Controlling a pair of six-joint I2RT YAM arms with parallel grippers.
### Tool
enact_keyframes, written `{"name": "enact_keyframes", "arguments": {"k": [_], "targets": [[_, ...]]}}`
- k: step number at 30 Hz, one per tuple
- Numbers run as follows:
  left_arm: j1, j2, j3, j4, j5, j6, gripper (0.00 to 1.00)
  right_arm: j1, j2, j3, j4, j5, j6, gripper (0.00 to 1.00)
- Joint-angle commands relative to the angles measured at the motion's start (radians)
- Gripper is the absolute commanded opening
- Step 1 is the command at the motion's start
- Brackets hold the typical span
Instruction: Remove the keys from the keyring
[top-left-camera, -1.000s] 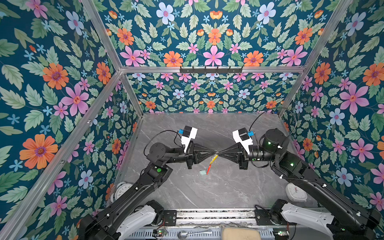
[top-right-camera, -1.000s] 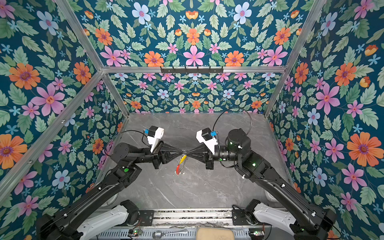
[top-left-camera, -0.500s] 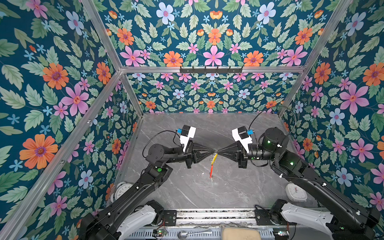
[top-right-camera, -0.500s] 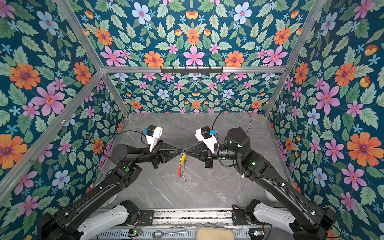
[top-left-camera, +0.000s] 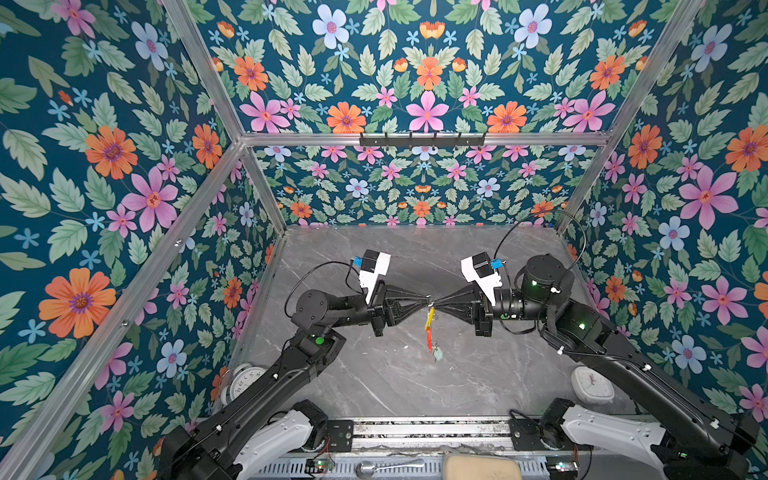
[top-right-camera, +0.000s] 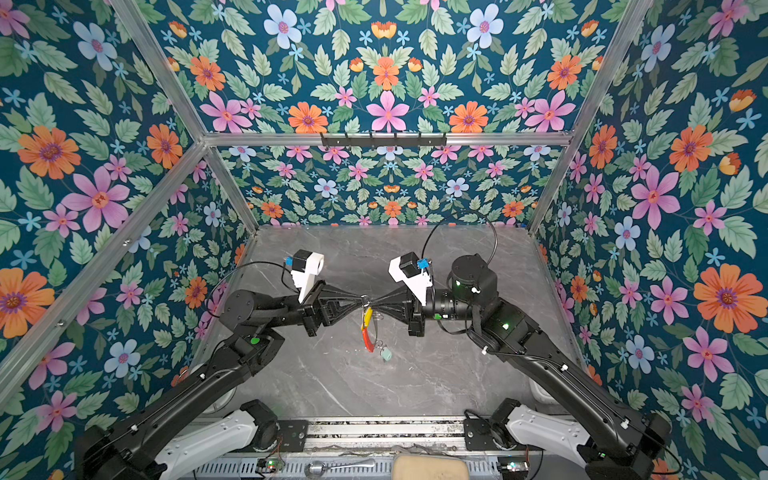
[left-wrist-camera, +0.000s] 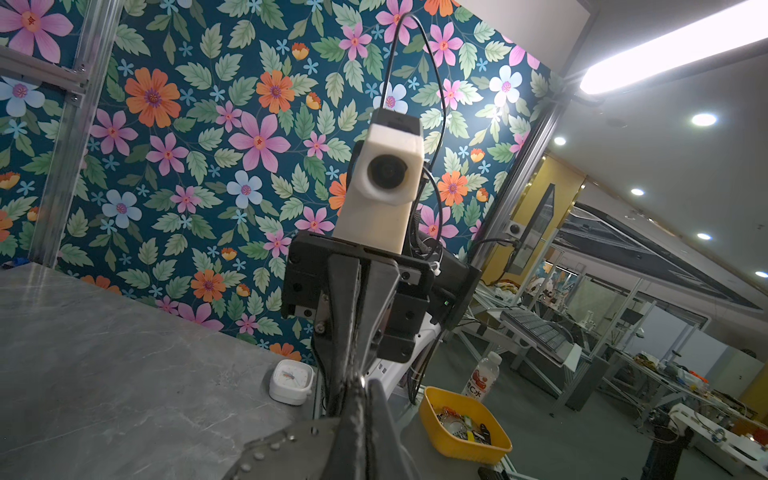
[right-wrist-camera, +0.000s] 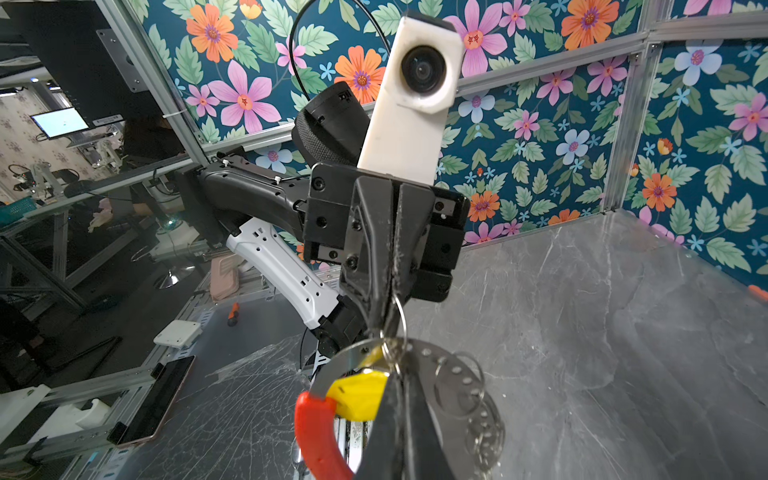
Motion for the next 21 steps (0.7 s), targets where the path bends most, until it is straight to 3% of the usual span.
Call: {"name": "enact_keyframes", "arguments": {"k": [1,6,13,17,21], "targets": [[-0.002,0.001,-0.010,0.155,-0.038,-0.032,0.00,0.004,0.004,-0.015,-0.028,0.064,0.020,0.00],[-0.002,0.005,-0.031,0.211,-0.066,-0.054,0.00,0.012,0.006,-0.032,-0.012,0.084,0.037,0.00],[-0.003,-0.046,-0.044,0.059,-0.096,0.125,0.00,0.034,0.023,-0.034,-0.012,0.134,0.047,0.00],[-0.004,-0.051,-0.066,0.062,-0.095,0.155,0.00,0.038,0.015,-0.029,0.000,0.136,0.047,0.00],[-0.006,-0.046,-0.084,0.086,-0.098,0.168,0.00,0.039,-0.029,-0.037,0.009,0.131,0.026,0.26]]}}
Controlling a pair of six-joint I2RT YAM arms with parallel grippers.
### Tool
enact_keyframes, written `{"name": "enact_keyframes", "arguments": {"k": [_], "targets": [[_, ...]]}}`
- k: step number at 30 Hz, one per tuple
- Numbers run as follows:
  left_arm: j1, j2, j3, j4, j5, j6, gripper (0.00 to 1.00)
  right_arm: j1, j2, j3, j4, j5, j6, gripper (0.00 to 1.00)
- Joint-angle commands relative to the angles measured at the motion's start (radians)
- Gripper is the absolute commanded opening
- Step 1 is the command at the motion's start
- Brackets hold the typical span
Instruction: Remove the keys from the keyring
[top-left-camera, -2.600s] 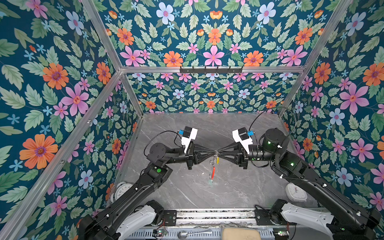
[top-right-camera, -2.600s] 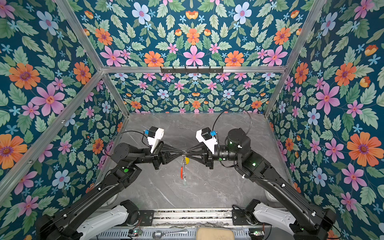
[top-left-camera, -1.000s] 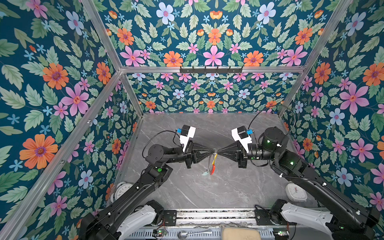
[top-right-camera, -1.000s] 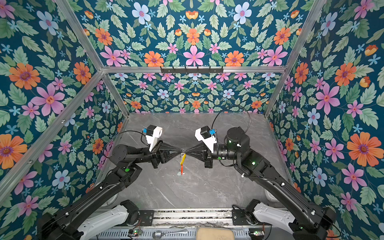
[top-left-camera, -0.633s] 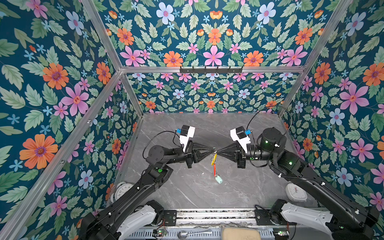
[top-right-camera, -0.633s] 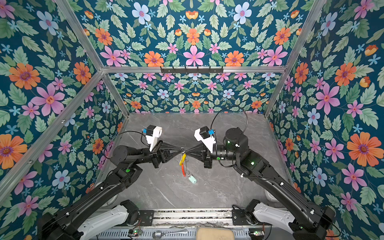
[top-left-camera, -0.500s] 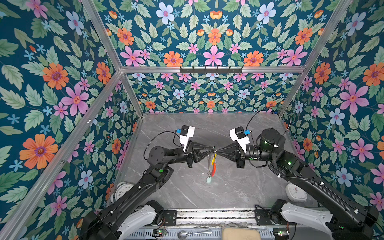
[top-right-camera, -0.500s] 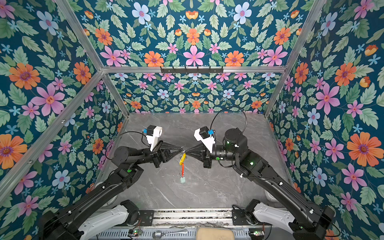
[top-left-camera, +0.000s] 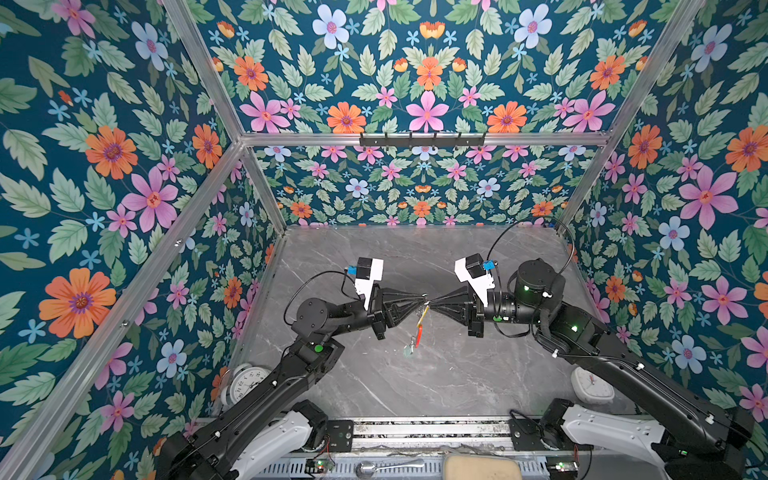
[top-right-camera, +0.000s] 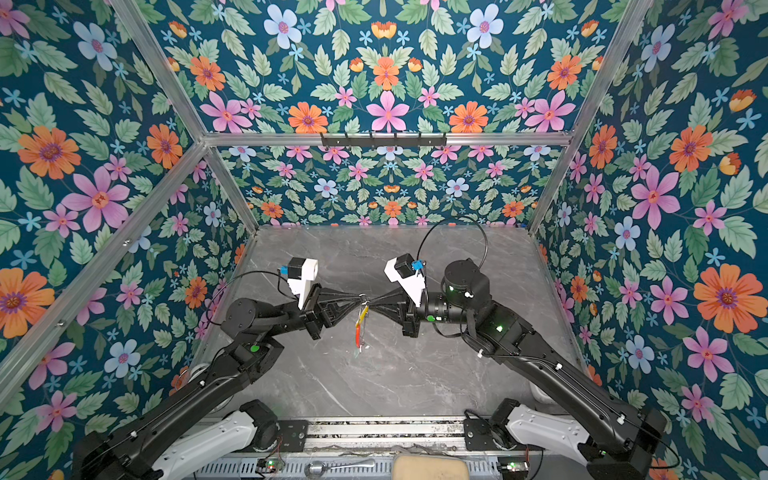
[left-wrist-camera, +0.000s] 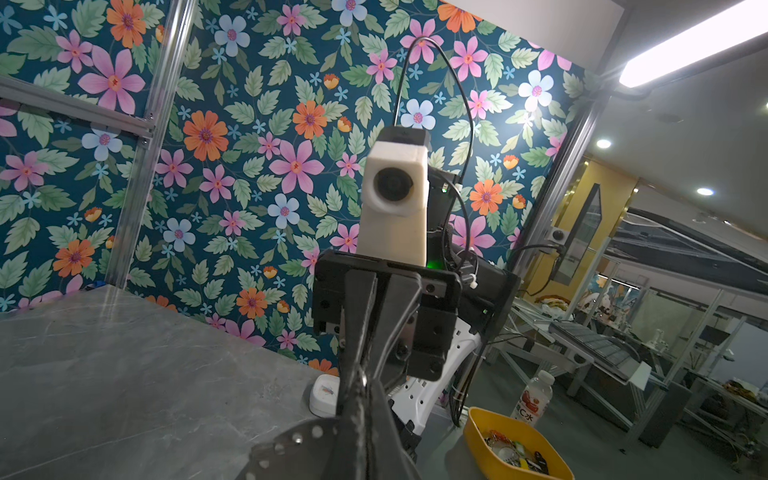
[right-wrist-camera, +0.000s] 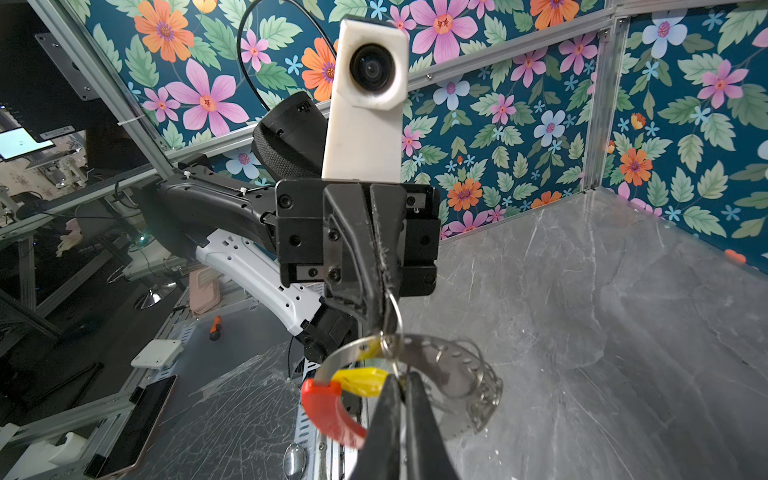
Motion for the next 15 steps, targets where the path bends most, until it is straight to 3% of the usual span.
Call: {"name": "enact_keyframes", "arguments": {"k": [1,7,15], "targets": [[0.000,-0.003,-0.011,0.088,-0.001,0.038,0.00,-0.001,-0.032,-0.005,-0.005,0.016,-0.018,0.34],[-0.001,-0.017,-0.059,0.166,-0.034,0.051,0.00,0.001,-0.097,-0.059,0.114,0.028,0.018,0.50],[-0.001,-0.018,-0.090,0.215,-0.052,0.029,0.00,0.021,-0.043,-0.060,0.278,0.030,0.093,0.52]]}}
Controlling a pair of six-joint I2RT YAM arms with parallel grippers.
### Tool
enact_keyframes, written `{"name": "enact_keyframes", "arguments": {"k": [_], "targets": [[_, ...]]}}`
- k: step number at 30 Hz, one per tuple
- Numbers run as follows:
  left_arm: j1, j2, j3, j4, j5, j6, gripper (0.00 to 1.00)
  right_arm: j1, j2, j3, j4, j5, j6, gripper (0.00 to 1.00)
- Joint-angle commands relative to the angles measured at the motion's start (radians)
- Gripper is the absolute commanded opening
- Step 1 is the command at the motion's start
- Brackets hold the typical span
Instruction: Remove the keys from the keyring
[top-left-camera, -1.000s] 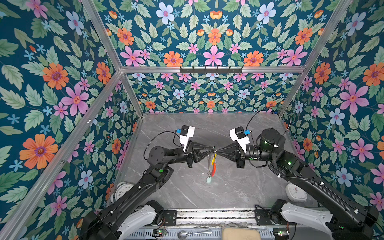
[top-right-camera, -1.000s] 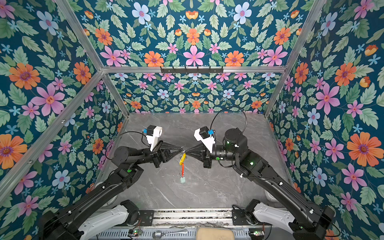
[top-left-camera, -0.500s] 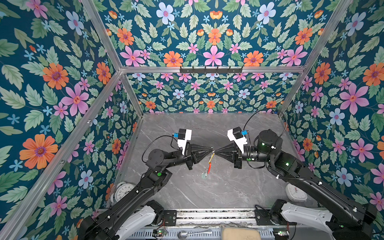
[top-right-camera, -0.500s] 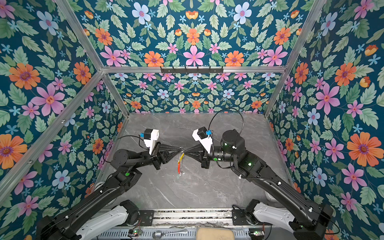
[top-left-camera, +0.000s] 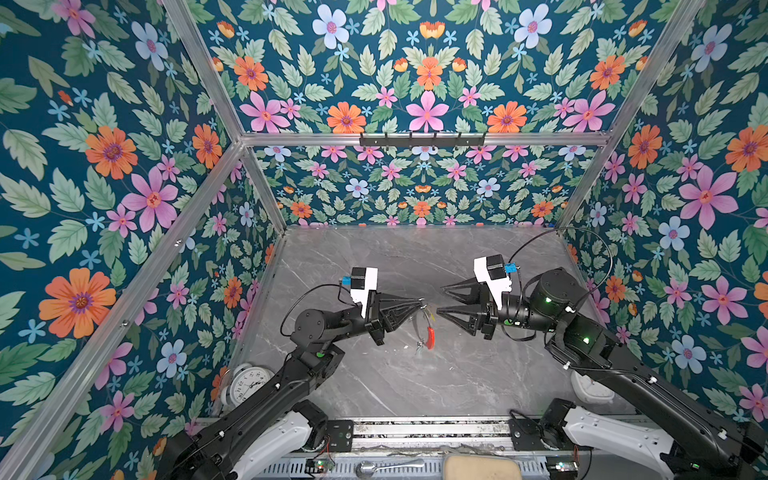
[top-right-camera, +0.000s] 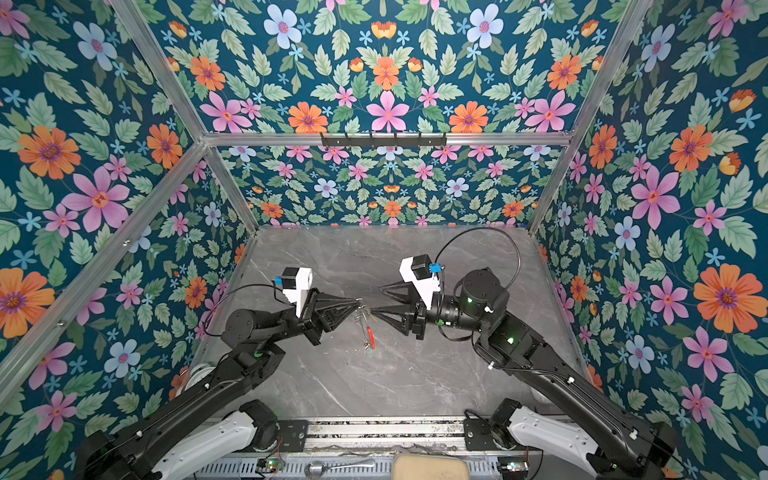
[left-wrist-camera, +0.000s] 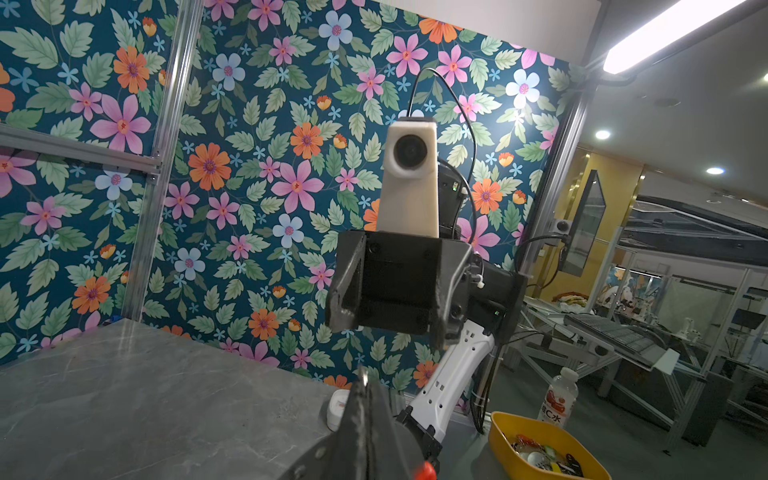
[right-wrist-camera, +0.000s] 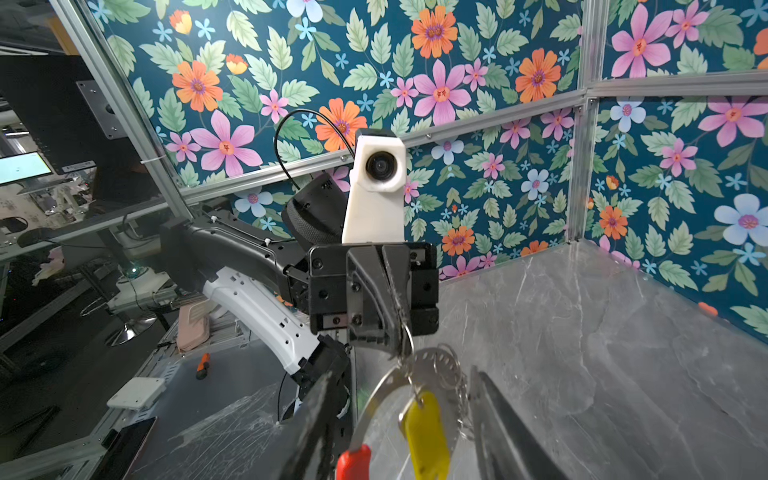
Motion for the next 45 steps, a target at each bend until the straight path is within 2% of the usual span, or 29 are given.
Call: {"name": "enact_keyframes", "arguments": {"k": [1,7,14,24,31,37,40,45], "targets": [[0.000,-0.002,-0.002,0.072,-0.011,-0.007,0.00,0.011,0.031,0.010,0.103,0.007,0.042,0.52],[-0.001,0.001,-0.001,0.086,-0.007,-0.016,0.00,0.013,0.068,0.006,0.122,-0.020,0.068,0.51],[0.000,0.001,-0.005,0.102,-0.011,-0.027,0.00,0.014,0.072,-0.011,0.113,-0.035,0.082,0.36],[-0.001,0.010,-0.003,0.110,-0.009,-0.036,0.00,0.014,0.085,-0.026,0.155,-0.080,0.124,0.25],[0.000,0.014,-0.007,0.118,-0.013,-0.039,0.00,0.014,0.099,-0.016,0.156,-0.099,0.139,0.11],[0.000,0.015,-0.007,0.119,-0.015,-0.039,0.00,0.014,0.102,-0.020,0.149,-0.109,0.147,0.09],[-0.001,0.015,-0.009,0.120,-0.018,-0.041,0.00,0.014,0.099,-0.026,0.149,-0.117,0.150,0.00],[0.001,0.015,-0.003,0.113,-0.021,-0.048,0.00,0.014,0.089,-0.020,0.112,-0.106,0.144,0.00]]}}
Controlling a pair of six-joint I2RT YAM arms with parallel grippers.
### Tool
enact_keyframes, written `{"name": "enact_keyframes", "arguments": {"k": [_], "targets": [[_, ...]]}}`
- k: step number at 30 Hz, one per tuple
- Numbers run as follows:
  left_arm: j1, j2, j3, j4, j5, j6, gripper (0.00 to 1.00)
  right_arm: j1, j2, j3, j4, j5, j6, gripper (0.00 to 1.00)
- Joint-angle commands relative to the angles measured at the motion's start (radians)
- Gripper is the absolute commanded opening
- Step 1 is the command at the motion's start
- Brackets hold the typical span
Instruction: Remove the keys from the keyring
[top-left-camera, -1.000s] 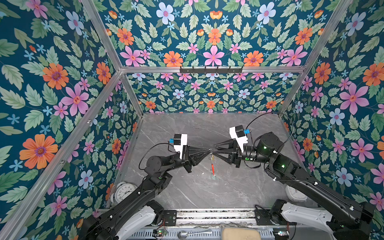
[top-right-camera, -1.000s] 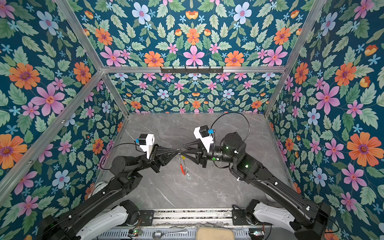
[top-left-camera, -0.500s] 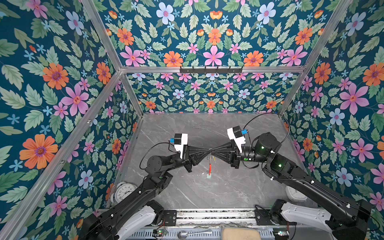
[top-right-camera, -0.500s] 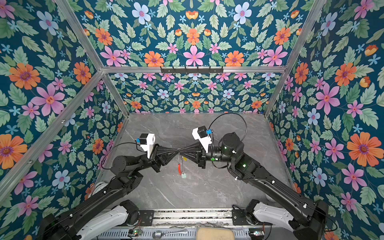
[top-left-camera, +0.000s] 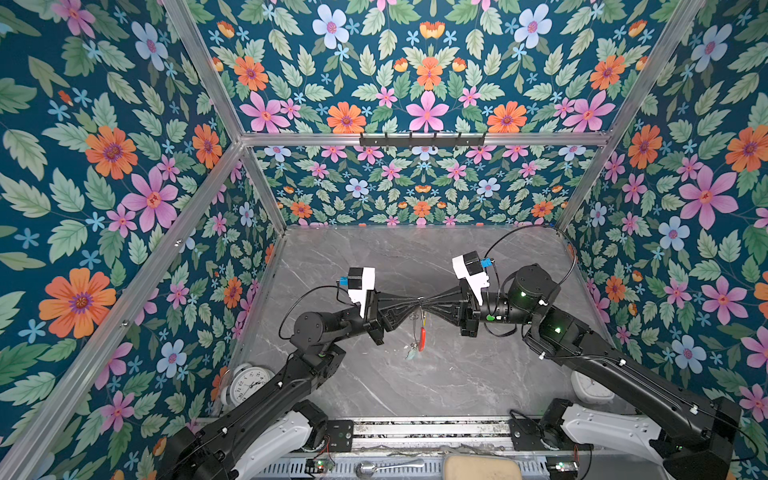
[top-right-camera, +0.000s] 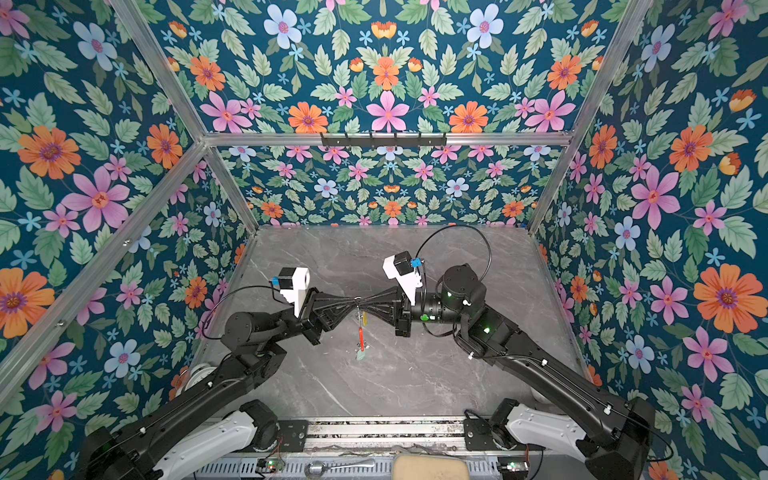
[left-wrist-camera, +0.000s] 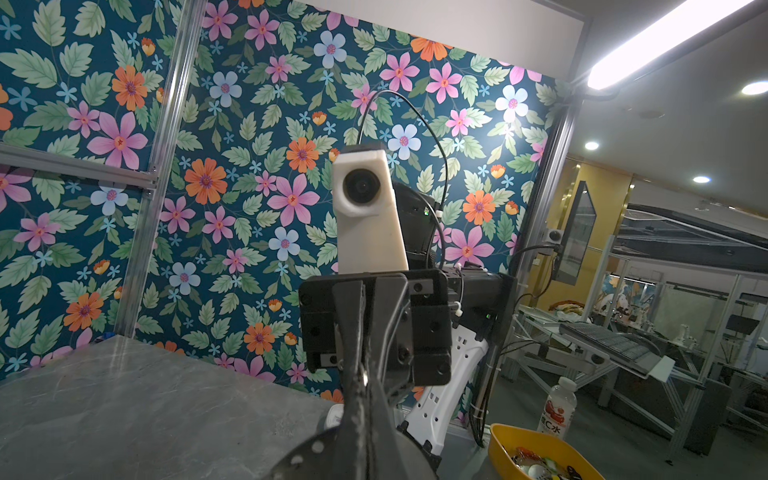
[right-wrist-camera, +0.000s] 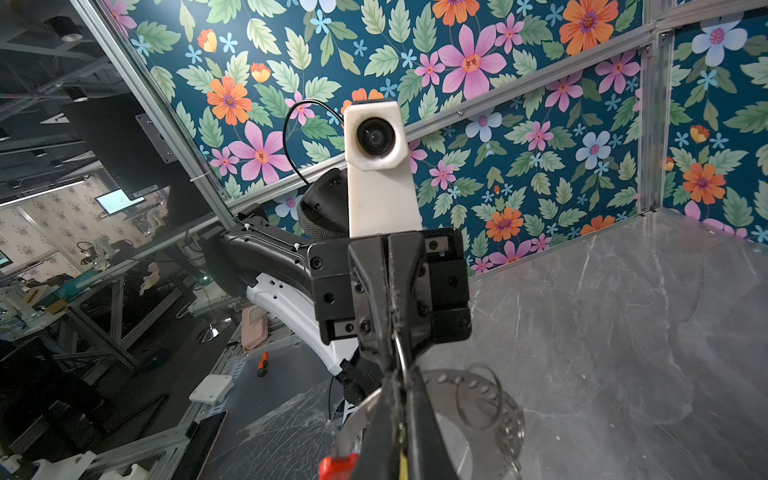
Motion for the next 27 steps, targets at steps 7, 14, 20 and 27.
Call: {"name": "enact_keyframes", "arguments": {"k": [7,14,20,27], "targets": [[0.005,-0.053,0.046,-0.216,-0.036,0.051,0.45,0.002,-0.017,0.126,-0.315,0.062,-0.107,0.00],[0.019,-0.044,0.174,-0.544,0.026,0.142,0.68,0.003,0.050,0.314,-0.686,0.093,-0.232,0.00],[0.023,-0.008,0.283,-0.753,0.095,0.233,0.67,0.007,0.103,0.399,-0.823,0.127,-0.270,0.00],[0.024,0.049,0.336,-0.819,0.187,0.251,0.45,0.022,0.117,0.413,-0.807,0.163,-0.271,0.00]]}}
